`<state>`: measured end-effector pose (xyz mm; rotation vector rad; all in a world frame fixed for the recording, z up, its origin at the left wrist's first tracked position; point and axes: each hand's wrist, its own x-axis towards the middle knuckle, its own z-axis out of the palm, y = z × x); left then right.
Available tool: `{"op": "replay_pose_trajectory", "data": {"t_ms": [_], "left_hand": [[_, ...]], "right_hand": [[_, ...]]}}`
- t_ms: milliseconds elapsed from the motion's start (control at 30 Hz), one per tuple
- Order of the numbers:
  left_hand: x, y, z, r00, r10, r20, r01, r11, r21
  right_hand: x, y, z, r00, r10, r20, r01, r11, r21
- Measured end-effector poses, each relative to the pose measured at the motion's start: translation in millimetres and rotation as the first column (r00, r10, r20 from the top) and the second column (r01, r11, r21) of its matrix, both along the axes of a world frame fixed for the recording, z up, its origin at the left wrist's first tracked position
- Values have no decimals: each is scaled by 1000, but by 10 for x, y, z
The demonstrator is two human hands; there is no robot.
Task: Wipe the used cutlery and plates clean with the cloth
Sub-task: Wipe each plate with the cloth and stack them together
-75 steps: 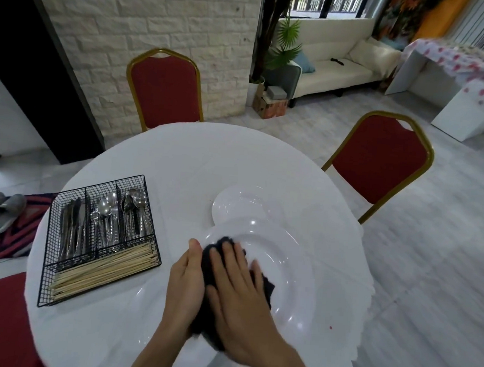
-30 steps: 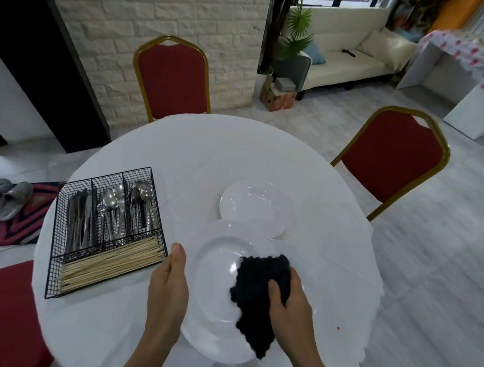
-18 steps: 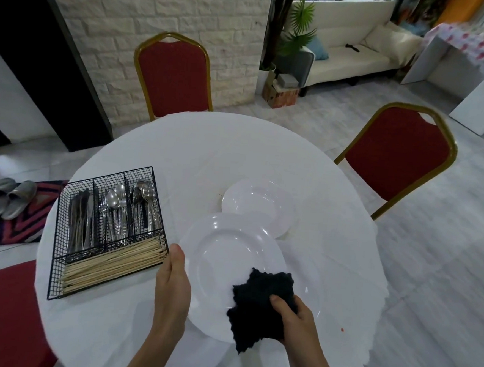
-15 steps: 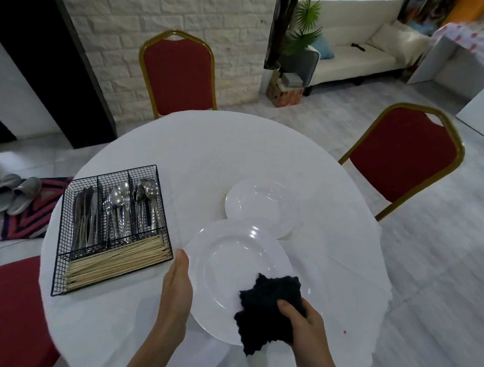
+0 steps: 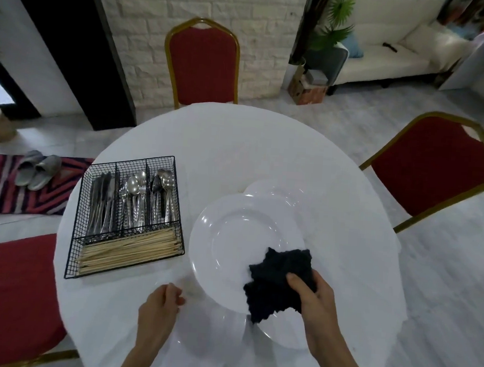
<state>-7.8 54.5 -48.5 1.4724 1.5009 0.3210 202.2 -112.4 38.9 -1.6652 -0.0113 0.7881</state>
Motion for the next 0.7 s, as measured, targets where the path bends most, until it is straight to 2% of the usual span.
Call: {"op": "replay_pose_trajectory", "data": {"t_ms": [100,167,267,367,500,600,667,700], "left_hand": [[-81,-45,-345,945,-190,-266,251,943,219],[-64,-77,-498,914,-210,-346,334,874,353],[3,-74,-628,899,-174,-401,384,754,533],[25,-95,-739,930,-115,-348,337,641,689],[73,-99,-834,927,-52,-370,340,530,777],[101,-79,-909,897,-76,-436,408,523,748],[111,-50,-909,902,-72,-425,400,509,763],[111,-29,-922,907,-62,-416,394,471,789]], "right_hand": [[150,185,64,999,29,24,-29,999,21],[245,320,84,999,33,38,-34,999,13],[404,517,93,998,15,53,-15,1000,0],[545,731,105,999,-8,44,8,1000,6],[662,1095,110,999,-50,2,50,999,21],[742,1386,52,997,-70,-25,71,997,10],[784,1587,1,996,-73,-46,73,997,3],[799,1691,-18,996,-76,-56,76,997,2]]}}
